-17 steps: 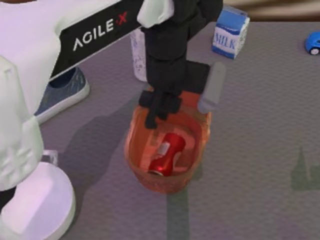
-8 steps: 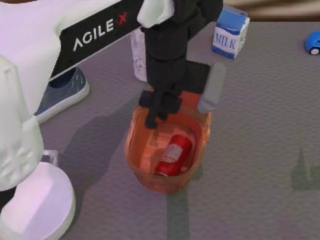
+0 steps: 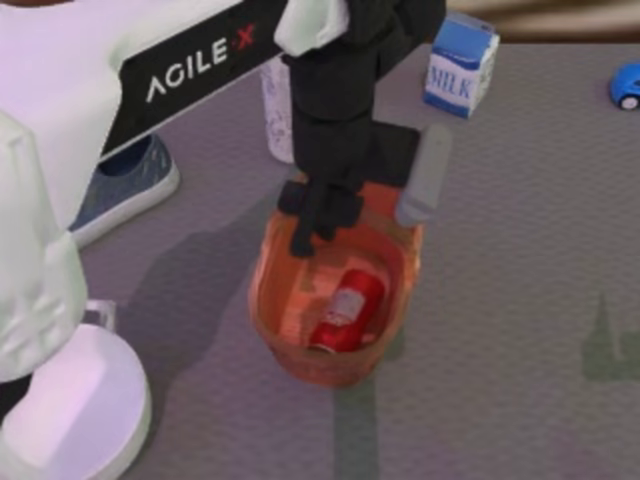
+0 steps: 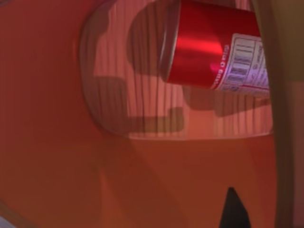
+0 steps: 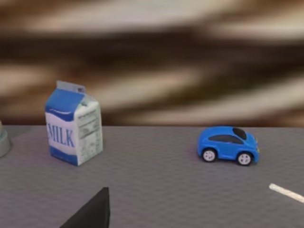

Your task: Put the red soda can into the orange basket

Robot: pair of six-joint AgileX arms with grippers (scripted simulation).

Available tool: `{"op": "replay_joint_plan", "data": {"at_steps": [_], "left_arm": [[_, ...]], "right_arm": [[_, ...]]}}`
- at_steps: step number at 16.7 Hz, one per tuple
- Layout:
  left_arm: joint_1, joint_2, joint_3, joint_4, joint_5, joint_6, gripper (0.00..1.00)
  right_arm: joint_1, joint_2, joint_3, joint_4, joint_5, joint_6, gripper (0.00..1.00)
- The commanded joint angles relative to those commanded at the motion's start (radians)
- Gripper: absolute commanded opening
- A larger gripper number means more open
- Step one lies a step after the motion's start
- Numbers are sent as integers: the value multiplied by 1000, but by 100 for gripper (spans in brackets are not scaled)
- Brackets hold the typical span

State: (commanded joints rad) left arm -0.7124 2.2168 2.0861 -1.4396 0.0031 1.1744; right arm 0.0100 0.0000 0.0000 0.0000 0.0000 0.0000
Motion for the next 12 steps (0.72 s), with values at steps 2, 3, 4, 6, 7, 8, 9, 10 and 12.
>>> {"op": "replay_joint_plan", "data": {"at_steps": [2, 3, 4, 6, 7, 8, 9, 10, 12], "left_arm": [[0, 0, 0, 0, 0, 0, 0], [0, 0, 0, 0, 0, 0, 0], [0, 0, 0, 0, 0, 0, 0], [1, 1, 3, -4, 0, 3, 0], [5, 1, 17, -18, 0, 6, 0], [12, 1, 41, -42, 0, 10, 0], [21, 0, 69, -73, 0, 15, 0], [30, -1, 101, -108, 0, 21, 0], [47, -6, 159, -170, 0, 31, 0]], "right_arm": [[0, 0, 0, 0, 0, 0, 100], [0, 0, 0, 0, 0, 0, 100], [0, 0, 0, 0, 0, 0, 100], [0, 0, 0, 0, 0, 0, 100], [0, 0, 0, 0, 0, 0, 100], [0, 0, 0, 0, 0, 0, 100], [0, 0, 0, 0, 0, 0, 100], [0, 0, 0, 0, 0, 0, 100], [0, 0, 0, 0, 0, 0, 100]]}}
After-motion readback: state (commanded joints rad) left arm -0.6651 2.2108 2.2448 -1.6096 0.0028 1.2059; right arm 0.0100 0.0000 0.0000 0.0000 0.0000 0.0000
